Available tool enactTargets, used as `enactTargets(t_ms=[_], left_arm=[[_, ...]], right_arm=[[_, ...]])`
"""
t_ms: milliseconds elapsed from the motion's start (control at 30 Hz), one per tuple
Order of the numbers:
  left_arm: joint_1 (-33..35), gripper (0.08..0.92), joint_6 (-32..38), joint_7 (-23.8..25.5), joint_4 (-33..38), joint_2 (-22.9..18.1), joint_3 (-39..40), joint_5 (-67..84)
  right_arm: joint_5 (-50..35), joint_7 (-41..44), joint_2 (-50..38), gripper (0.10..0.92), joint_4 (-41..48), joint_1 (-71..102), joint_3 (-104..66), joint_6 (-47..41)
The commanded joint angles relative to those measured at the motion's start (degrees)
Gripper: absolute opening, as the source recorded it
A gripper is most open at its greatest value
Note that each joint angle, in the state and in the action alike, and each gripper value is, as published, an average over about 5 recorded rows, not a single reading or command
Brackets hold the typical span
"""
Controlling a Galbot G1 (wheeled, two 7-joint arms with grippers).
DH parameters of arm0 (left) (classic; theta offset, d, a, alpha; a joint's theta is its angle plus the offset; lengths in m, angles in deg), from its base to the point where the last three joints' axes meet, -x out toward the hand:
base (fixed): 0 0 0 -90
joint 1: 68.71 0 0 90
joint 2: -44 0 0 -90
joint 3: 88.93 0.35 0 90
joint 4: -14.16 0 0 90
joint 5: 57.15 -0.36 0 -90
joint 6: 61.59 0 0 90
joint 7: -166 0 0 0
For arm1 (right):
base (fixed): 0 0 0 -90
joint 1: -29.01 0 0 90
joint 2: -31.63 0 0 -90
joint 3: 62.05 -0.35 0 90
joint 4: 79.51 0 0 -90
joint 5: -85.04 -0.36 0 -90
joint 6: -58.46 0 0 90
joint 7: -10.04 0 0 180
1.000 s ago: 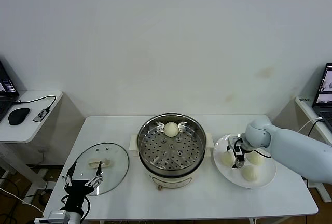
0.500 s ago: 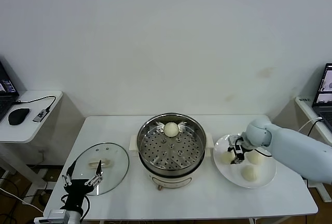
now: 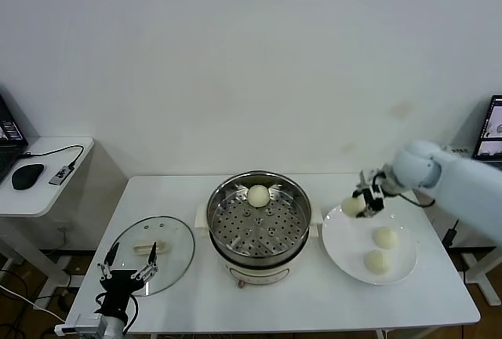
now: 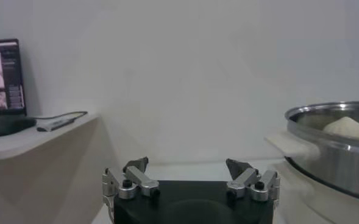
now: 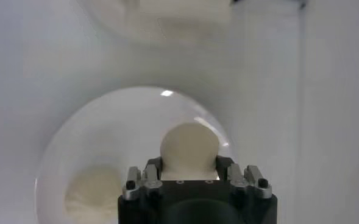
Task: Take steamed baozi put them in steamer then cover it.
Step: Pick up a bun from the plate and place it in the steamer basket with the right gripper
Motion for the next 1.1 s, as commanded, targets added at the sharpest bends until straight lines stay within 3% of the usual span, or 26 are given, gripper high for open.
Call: enactTargets(t_ms=[33, 233, 467, 1100], left_arm=[[0.0, 0.823, 0.1, 0.5, -0.3, 0.2, 0.3, 3.1], [0.0, 0.823, 0.1, 0.6, 0.3, -0.4, 0.3, 2.4], [0.0, 0.823, 0.4, 0.7, 0.6, -0.8, 0.0, 1.5], [0.0, 0.823, 1.1, 0.8, 1.7, -1.6, -0.2, 0.1]], right_arm=[[-15.8, -2.8, 6.6, 0.559, -7.9, -18.4, 8.4, -7.2], [-24.1, -7.6, 15.9, 0.56, -8.5, -15.8, 9.2, -12.5], [-27.4, -12.2, 24.6, 0.56, -5.1, -9.1, 9.7, -16.3], [-24.6, -15.9, 39.5, 0.569, 10.3, 1.7, 9.1, -18.6]])
